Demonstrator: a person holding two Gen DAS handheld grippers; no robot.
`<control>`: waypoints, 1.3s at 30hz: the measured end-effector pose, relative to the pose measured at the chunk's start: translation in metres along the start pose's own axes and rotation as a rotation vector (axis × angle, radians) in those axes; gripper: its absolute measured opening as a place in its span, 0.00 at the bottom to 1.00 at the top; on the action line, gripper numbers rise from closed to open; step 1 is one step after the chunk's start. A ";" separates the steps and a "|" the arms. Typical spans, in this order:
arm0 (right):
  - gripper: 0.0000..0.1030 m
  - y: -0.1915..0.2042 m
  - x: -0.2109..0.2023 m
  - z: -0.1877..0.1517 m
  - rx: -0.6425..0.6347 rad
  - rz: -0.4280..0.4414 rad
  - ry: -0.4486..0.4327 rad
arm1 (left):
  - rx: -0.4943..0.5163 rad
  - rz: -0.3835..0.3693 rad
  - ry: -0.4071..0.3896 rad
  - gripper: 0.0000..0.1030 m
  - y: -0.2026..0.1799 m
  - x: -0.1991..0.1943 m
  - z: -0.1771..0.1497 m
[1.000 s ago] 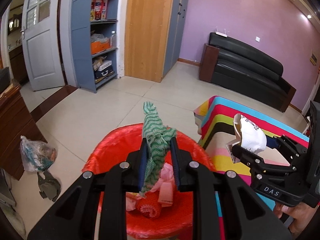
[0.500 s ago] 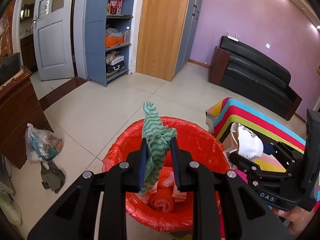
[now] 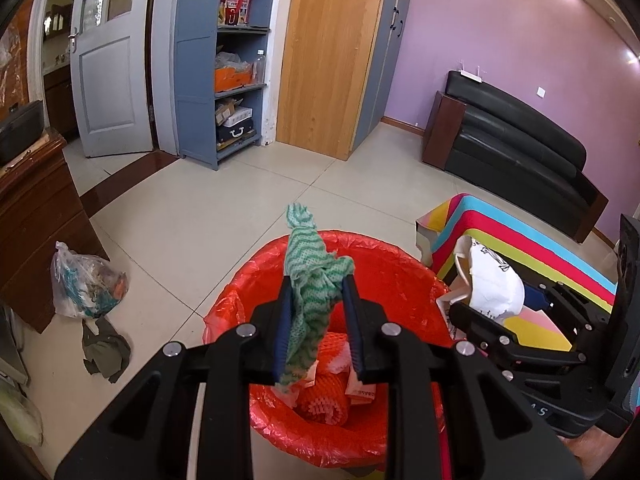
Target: Collect trash
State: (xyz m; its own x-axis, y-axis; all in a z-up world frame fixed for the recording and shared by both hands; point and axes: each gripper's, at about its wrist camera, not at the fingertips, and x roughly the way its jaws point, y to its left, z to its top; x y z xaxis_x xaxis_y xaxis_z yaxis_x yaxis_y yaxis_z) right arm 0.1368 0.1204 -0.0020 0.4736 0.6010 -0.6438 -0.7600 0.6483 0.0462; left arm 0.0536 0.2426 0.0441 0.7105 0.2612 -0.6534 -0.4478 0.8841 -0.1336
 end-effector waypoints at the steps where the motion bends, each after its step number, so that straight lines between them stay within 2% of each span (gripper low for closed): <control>1: 0.63 0.000 0.000 0.000 0.001 0.000 -0.002 | 0.000 0.000 0.000 0.24 0.000 0.000 0.000; 16: 0.63 0.006 0.002 0.002 -0.005 0.014 -0.012 | -0.023 0.004 -0.006 0.28 0.004 0.003 -0.002; 19: 0.68 0.006 0.003 0.001 -0.006 0.014 -0.012 | -0.029 -0.001 -0.005 0.35 0.004 0.003 -0.002; 21: 0.71 0.007 0.003 0.002 -0.007 0.009 -0.016 | -0.037 0.000 -0.008 0.49 0.006 0.002 -0.001; 22: 0.71 0.006 0.002 0.002 -0.007 0.007 -0.018 | -0.044 0.003 -0.012 0.52 0.007 0.002 -0.001; 26: 0.75 0.006 0.002 0.003 -0.006 0.000 -0.020 | -0.051 0.008 -0.012 0.59 0.009 0.002 -0.001; 29: 0.75 0.004 0.001 0.002 -0.003 -0.002 -0.022 | -0.057 0.010 -0.005 0.60 0.010 0.002 -0.001; 32: 0.81 0.001 -0.002 0.001 0.007 -0.009 -0.029 | -0.069 0.005 0.013 0.66 0.011 0.001 -0.001; 39: 0.82 -0.009 -0.007 -0.006 0.025 -0.032 -0.015 | -0.050 0.009 0.062 0.76 0.011 -0.008 -0.011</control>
State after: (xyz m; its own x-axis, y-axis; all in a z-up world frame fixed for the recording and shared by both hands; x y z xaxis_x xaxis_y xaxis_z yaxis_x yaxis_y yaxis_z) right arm 0.1378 0.1074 -0.0019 0.5044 0.5866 -0.6337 -0.7329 0.6788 0.0449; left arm 0.0373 0.2465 0.0398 0.6719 0.2434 -0.6995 -0.4817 0.8610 -0.1631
